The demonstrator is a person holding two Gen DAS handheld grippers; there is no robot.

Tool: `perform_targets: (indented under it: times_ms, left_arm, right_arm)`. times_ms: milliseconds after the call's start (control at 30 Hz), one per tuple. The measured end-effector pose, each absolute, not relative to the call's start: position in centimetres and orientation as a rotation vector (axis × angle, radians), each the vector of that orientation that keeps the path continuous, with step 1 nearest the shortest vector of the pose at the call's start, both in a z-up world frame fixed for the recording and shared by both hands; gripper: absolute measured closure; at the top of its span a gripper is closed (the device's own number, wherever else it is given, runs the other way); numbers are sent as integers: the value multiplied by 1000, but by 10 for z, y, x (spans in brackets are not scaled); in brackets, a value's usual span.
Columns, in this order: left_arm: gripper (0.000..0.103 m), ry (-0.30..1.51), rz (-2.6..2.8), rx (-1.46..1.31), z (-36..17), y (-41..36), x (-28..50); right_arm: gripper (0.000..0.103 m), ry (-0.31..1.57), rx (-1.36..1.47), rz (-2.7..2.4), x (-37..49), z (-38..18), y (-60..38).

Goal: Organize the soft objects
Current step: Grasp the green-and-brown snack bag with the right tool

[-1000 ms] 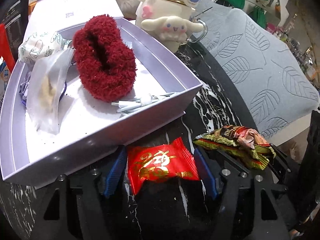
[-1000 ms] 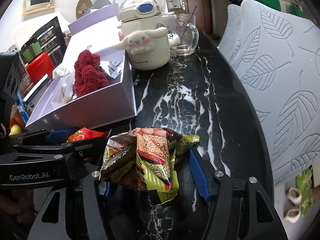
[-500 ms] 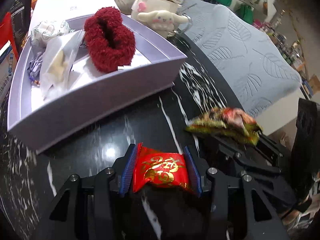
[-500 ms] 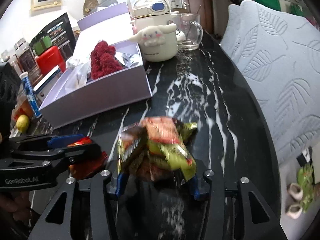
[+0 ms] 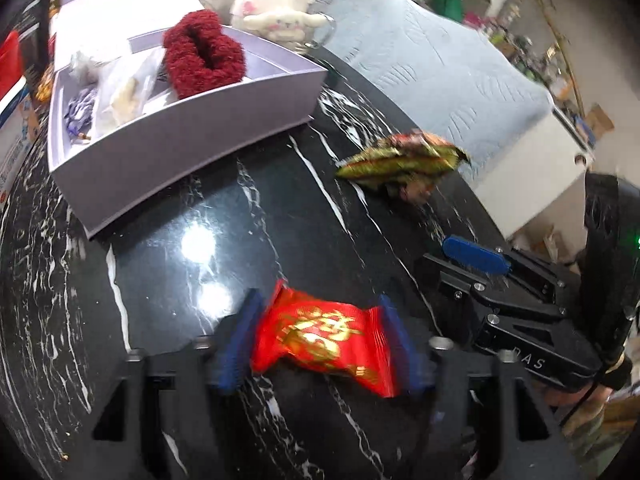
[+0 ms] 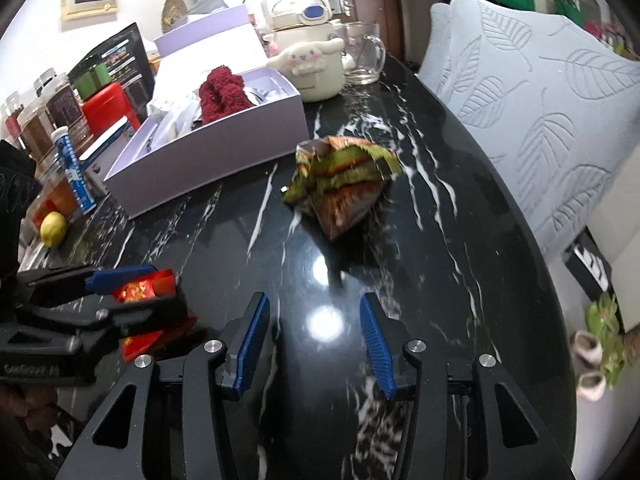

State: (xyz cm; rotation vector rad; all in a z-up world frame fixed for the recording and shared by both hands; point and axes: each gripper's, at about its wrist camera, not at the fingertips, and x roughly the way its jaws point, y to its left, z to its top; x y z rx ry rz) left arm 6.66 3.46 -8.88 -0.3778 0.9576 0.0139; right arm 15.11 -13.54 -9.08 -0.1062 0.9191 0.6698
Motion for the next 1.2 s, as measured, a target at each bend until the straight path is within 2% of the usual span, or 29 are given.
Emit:
perform_targets:
  times_ms: [33, 67, 167, 433, 467, 533, 567, 600, 733, 867, 933, 1200]
  left_arm:
    - [2, 964, 7, -365, -88, 33, 67]
    - [1, 980, 1, -332, -88, 29, 68]
    - [1, 1027, -5, -255, -91, 15, 72]
    - [2, 977, -17, -258, -91, 16, 62]
    - [4, 972, -5, -262, -91, 19, 61]
    - [25, 973, 9, -252, -91, 20, 56]
    - [29, 985, 20, -215, -90, 17, 56]
    - [39, 992, 44, -165, -91, 12, 57]
    - [52, 965, 54, -76, -90, 4, 51]
    - [52, 939, -2, -138, -89, 13, 47]
    - [52, 928, -12, -167, -88, 17, 45]
    - [52, 876, -66, -228, -84, 24, 44]
  right_arm:
    - [56, 922, -111, 660, 150, -91, -136]
    - [56, 924, -115, 654, 149, -90, -136]
    - [53, 931, -123, 632, 148, -89, -138]
    - [53, 915, -114, 620, 147, -83, -146]
    - [53, 916, -112, 619, 147, -83, -147]
    - [53, 917, -113, 616, 148, -83, -147]
    - [53, 917, -116, 614, 148, -83, -146]
    - [53, 919, -116, 614, 148, -83, -146]
    - [51, 918, -111, 622, 149, -81, -143]
    - [49, 907, -113, 629, 149, -77, -140]
    - [43, 902, -116, 624, 149, -76, -139]
    - [43, 887, -117, 609, 151, -71, -139]
